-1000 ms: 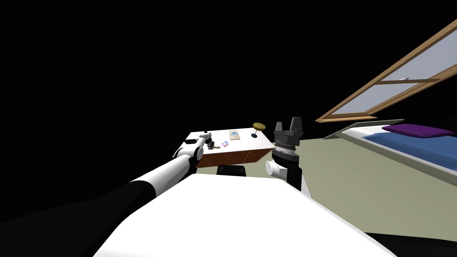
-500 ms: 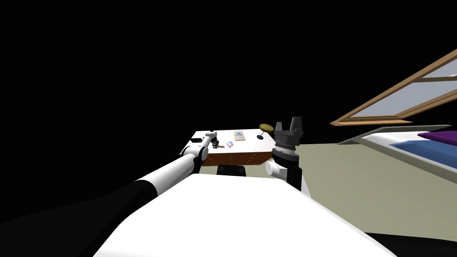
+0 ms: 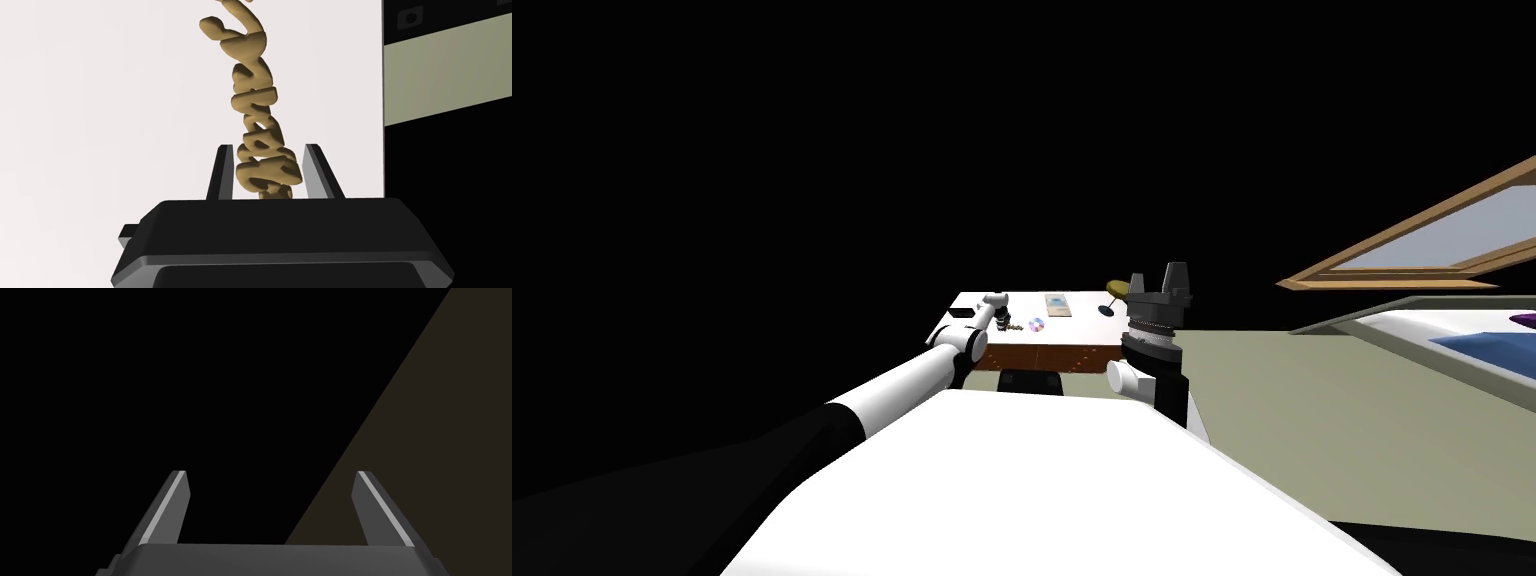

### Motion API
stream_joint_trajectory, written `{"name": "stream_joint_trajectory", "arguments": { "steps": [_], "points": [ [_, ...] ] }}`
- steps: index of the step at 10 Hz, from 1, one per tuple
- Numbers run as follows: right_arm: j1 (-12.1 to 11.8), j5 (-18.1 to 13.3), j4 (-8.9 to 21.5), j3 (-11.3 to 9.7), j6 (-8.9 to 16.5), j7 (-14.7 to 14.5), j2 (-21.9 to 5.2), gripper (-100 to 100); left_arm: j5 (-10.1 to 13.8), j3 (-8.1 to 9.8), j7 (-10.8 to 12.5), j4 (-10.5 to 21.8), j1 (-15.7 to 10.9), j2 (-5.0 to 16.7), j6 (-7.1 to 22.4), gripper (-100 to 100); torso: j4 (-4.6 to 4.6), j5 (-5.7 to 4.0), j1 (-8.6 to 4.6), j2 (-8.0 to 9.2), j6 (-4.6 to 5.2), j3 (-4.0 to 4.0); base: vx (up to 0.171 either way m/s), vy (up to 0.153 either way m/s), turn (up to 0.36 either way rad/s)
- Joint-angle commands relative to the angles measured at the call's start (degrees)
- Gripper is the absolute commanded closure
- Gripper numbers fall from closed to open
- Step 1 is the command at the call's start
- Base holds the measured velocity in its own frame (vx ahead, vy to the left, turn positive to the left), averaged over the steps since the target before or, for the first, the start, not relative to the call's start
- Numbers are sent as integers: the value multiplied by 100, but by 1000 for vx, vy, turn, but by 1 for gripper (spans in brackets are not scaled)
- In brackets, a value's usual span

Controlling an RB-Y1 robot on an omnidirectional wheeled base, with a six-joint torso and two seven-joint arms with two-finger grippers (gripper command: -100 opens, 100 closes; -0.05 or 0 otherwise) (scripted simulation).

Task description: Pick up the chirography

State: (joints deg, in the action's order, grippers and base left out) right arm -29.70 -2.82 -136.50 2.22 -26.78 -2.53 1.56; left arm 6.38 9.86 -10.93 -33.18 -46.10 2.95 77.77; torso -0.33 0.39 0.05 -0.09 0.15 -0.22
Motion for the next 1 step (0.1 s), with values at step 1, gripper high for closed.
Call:
{"name": "stream_joint_trajectory", "arguments": {
  "steps": [1],
  "points": [
    [0, 0, 0, 0, 0, 0, 0, 0, 0, 0, 0, 0, 0, 0, 0, 0, 0, 0, 0, 0, 0, 0, 0, 0, 0]
  ]
}}
